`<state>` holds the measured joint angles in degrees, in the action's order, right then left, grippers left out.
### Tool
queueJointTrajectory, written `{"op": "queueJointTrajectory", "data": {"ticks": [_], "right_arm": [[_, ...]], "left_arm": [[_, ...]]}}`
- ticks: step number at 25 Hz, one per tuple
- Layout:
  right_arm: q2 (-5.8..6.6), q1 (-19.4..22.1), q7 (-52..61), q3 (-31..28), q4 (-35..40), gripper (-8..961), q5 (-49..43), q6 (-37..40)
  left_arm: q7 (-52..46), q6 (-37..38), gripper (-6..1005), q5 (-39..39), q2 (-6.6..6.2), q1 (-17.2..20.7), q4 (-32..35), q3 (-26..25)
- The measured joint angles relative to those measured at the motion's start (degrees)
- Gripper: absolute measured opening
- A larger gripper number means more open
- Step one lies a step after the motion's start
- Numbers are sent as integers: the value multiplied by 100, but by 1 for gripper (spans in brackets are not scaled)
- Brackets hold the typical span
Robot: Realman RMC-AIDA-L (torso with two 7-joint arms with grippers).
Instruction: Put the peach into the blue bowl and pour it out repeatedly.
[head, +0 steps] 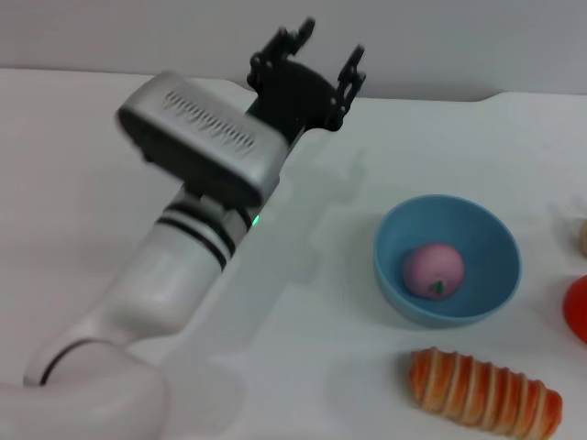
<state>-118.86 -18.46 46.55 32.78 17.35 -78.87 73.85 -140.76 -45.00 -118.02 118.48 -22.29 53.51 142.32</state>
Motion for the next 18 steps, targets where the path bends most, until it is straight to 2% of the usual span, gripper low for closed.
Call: {"op": "queueJointTrajectory", "data": {"ticks": [3,8,14,18], "right_arm": [[-1,8,-7,-2,-96,431,38,7],[-9,26,-41,-139,-357,431,188,144],[-10,47,-912,-292,-878,430,730,430],[-13,43,-1720,-387,-1272,431,1042,557]], "left_arm": [[-941,-842,547,-95,-6,-128,-222,190],[-2275,-783,546,-9,20,-260,-773,189],[-2395,-795,546,135,7,-89,-765,203],[-2309,-803,545,-220,43,-294,-1380,578]]}}
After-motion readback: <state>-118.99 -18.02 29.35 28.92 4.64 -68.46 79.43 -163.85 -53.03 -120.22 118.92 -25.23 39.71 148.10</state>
